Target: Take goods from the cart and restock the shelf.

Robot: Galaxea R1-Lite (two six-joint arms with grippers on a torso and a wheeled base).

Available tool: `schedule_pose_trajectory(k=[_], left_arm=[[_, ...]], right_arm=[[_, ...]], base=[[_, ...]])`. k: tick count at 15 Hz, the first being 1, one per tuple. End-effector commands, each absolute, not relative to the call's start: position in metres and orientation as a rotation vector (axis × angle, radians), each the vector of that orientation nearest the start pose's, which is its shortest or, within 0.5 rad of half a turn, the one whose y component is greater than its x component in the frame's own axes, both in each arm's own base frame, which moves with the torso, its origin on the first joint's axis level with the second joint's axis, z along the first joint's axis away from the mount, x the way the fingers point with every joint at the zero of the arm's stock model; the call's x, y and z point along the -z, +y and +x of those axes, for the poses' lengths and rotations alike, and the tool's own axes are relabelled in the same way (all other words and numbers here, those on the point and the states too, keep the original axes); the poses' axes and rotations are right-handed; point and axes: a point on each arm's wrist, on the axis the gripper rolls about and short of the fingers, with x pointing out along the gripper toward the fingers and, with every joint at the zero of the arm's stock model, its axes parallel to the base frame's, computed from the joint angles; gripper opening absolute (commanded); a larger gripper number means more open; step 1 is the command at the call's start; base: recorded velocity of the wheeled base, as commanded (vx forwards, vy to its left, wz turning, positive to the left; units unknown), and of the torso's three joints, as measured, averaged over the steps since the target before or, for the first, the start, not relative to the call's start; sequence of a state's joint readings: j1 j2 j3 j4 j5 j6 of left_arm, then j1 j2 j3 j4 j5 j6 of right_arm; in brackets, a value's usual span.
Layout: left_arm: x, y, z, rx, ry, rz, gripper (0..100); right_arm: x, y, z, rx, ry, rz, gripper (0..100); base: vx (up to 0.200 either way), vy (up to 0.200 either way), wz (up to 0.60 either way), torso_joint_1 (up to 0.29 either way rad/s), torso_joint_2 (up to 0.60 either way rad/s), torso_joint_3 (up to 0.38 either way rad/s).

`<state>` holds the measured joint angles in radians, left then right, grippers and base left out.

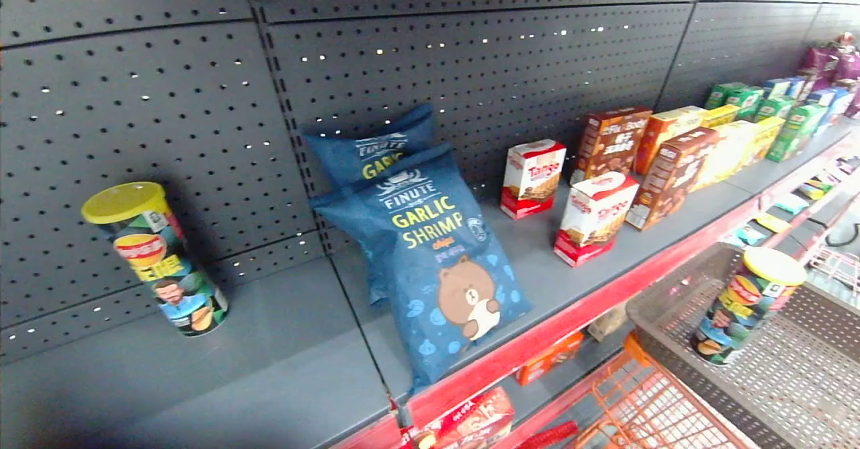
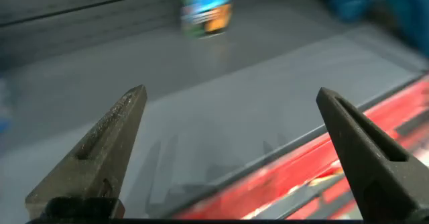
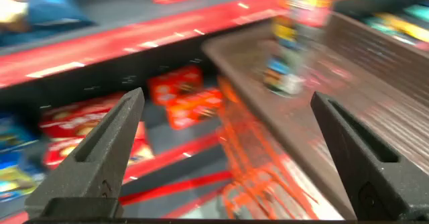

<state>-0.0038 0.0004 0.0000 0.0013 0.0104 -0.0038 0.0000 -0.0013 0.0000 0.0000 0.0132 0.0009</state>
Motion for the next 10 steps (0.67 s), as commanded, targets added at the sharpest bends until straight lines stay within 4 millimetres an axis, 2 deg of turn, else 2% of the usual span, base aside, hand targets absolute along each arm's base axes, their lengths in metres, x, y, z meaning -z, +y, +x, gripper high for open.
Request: schedule_pose_trajectory(k=[1, 4, 10], left_arm=[[-0.0753, 0.0003, -0.0228, -0.006, 0.002, -0.005, 100], [-0.0753, 0.0003, -0.0228, -0.006, 0.002, -0.005, 100], [-0.0753, 0.0003, -0.0228, -0.006, 0.002, -0.005, 100]], right_arm=[[-0.0755, 0.0003, -0.0228, -0.014, 0.000, 0.000, 100], [-0.0755, 0.0003, -0.0228, -0.014, 0.000, 0.000, 100], [-0.0755, 0.0003, -0.0228, -0.012, 0.000, 0.000, 100]], base=[[0.000, 0.000, -0.60, 0.007, 0.00, 0.002], [0.000, 0.000, -0.60, -0.001, 0.00, 0.005], [0.000, 0.000, 0.00, 0.000, 0.00, 0.000]])
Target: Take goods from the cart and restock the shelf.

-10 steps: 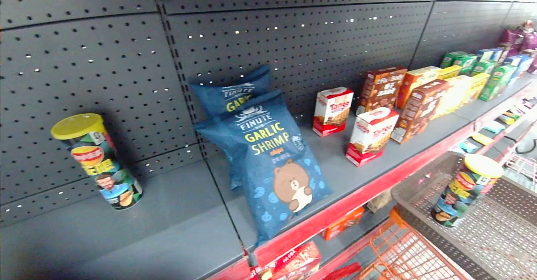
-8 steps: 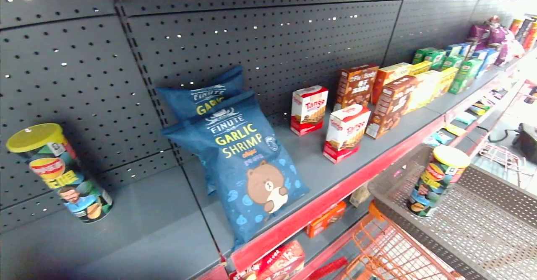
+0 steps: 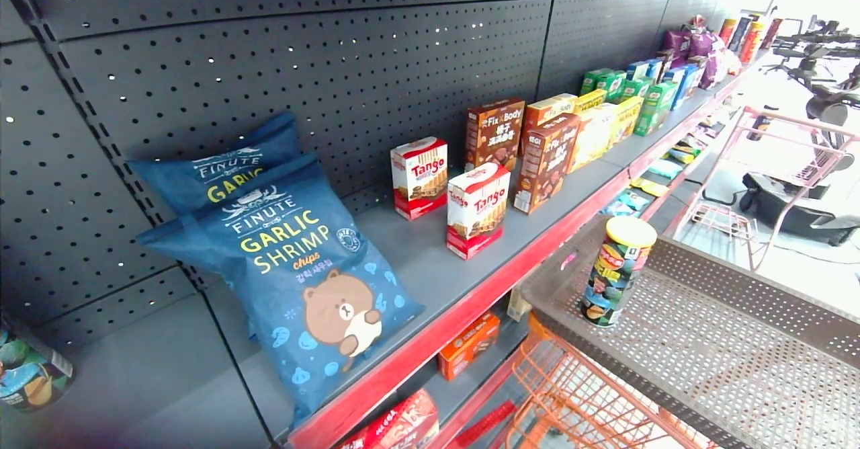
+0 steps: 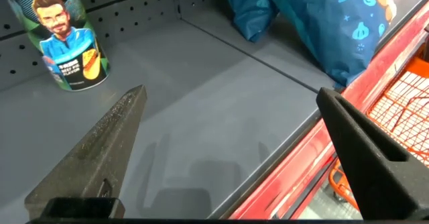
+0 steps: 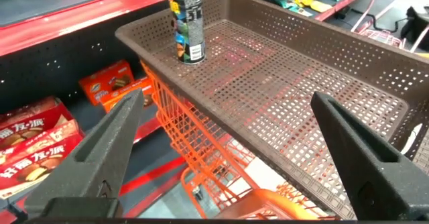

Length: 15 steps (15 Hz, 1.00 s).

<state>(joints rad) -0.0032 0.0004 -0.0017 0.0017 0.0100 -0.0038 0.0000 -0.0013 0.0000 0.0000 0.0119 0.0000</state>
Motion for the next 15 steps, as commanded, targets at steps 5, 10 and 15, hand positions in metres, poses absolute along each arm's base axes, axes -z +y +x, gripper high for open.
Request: schedule_pose_trajectory(k=[5, 10, 15], left_arm=[[-0.076, 0.000, -0.023, -0.008, 0.000, -0.005, 100], [-0.076, 0.000, -0.023, -0.005, 0.000, -0.002, 100], [-0.076, 0.000, -0.023, -0.006, 0.000, -0.003, 100]], right_arm=[[-0.075, 0.000, -0.023, -0.012, 0.000, 0.002, 100], [-0.135, 0.001, -0.014, -0.042, 0.026, -0.017, 100], [-0.203, -0.001, 0.059, 0.001, 0.132, 0.018, 100]], base=[[0.000, 0.000, 0.00, 0.000, 0.00, 0.000], [0.000, 0.000, 0.00, 0.000, 0.00, 0.000], [0.000, 0.000, 0.00, 0.000, 0.00, 0.000]])
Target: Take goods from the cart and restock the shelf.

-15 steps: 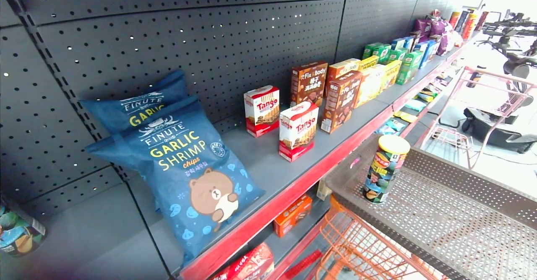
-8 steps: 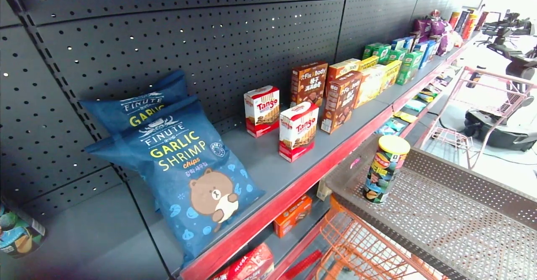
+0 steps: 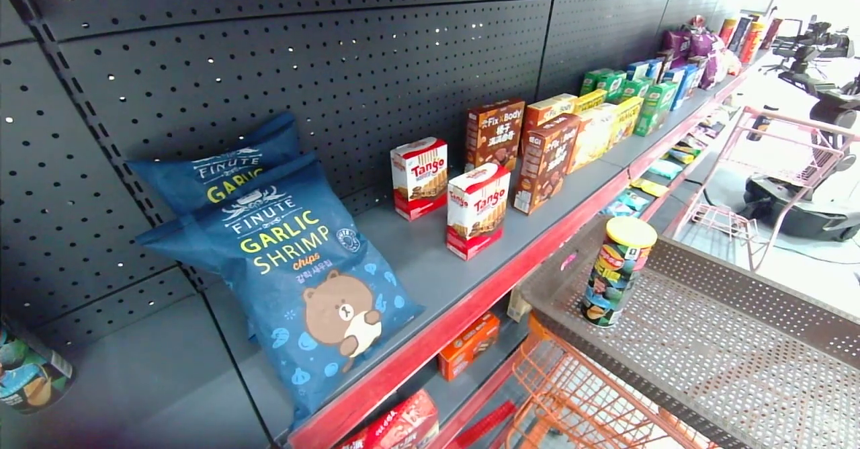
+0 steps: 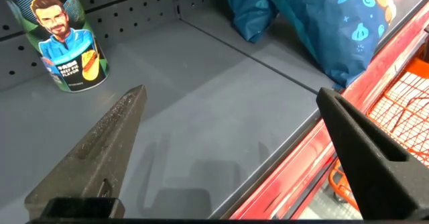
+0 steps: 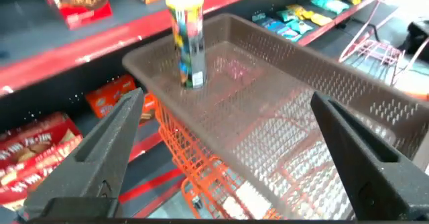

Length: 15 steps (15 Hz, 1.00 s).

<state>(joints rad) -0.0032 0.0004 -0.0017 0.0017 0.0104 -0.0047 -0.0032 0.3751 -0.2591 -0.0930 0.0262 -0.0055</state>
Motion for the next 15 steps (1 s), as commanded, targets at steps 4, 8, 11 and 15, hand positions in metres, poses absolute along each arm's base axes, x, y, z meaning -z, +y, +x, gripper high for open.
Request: schedule_pose_trajectory(k=[4, 8, 11, 15], left_arm=[[-0.076, 0.000, -0.023, -0.008, 0.000, -0.005, 100], [-0.076, 0.000, -0.023, -0.008, 0.000, -0.005, 100], [-0.076, 0.000, -0.023, -0.008, 0.000, -0.005, 100], [-0.076, 0.000, -0.023, -0.008, 0.000, -0.005, 100]], right_arm=[[-0.197, -0.021, 0.118, 0.187, 0.216, -0.037, 100], [-0.185, -0.023, 0.146, 0.165, 0.298, -0.030, 100], [-0.181, -0.020, 0.175, -0.008, 0.335, -0.007, 100], [-0.175, -0.019, 0.218, -0.130, 0.349, 0.002, 100]], base=[[0.000, 0.000, 0.00, 0.000, 0.00, 0.000], [0.000, 0.000, 0.00, 0.000, 0.00, 0.000], [0.000, 0.000, 0.00, 0.000, 0.00, 0.000], [0.000, 0.000, 0.00, 0.000, 0.00, 0.000]])
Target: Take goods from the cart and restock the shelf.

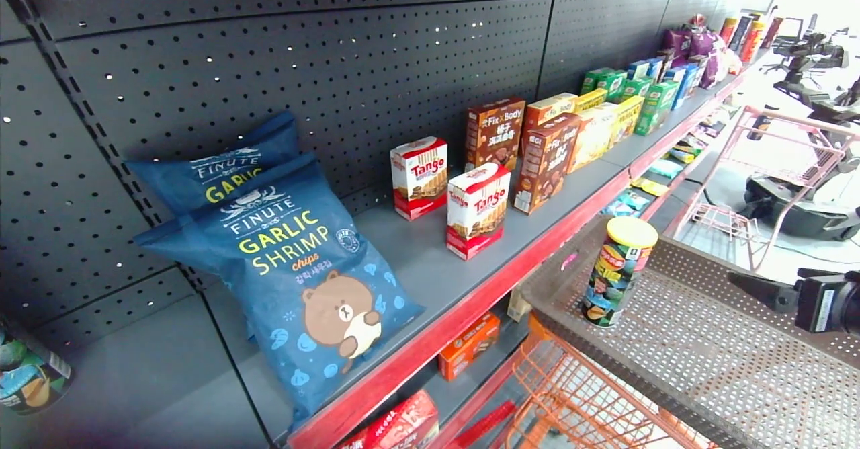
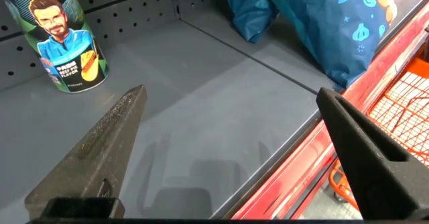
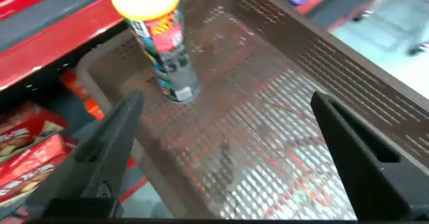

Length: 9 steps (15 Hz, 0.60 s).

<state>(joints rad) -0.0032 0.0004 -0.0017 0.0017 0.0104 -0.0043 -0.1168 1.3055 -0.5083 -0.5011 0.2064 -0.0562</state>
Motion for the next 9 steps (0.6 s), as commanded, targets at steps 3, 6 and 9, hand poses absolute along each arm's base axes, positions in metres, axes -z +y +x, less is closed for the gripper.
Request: schedule_pose_trajectory(k=[3, 6, 9], left_arm=[[-0.076, 0.000, -0.023, -0.008, 0.000, -0.005, 100], [-0.076, 0.000, -0.023, -0.008, 0.000, -0.005, 100], [-0.076, 0.000, -0.023, -0.008, 0.000, -0.005, 100]], right_arm=[[-0.159, -0.017, 0.245, -0.216, 0.369, 0.010, 100], [-0.139, -0.013, 0.264, -0.271, 0.392, -0.002, 100], [-0.113, -0.009, 0.285, -0.300, 0.422, -0.030, 100]], base=[[0.000, 0.000, 0.00, 0.000, 0.00, 0.000], [0.000, 0.000, 0.00, 0.000, 0.00, 0.000], [0.000, 0.000, 0.00, 0.000, 0.00, 0.000]])
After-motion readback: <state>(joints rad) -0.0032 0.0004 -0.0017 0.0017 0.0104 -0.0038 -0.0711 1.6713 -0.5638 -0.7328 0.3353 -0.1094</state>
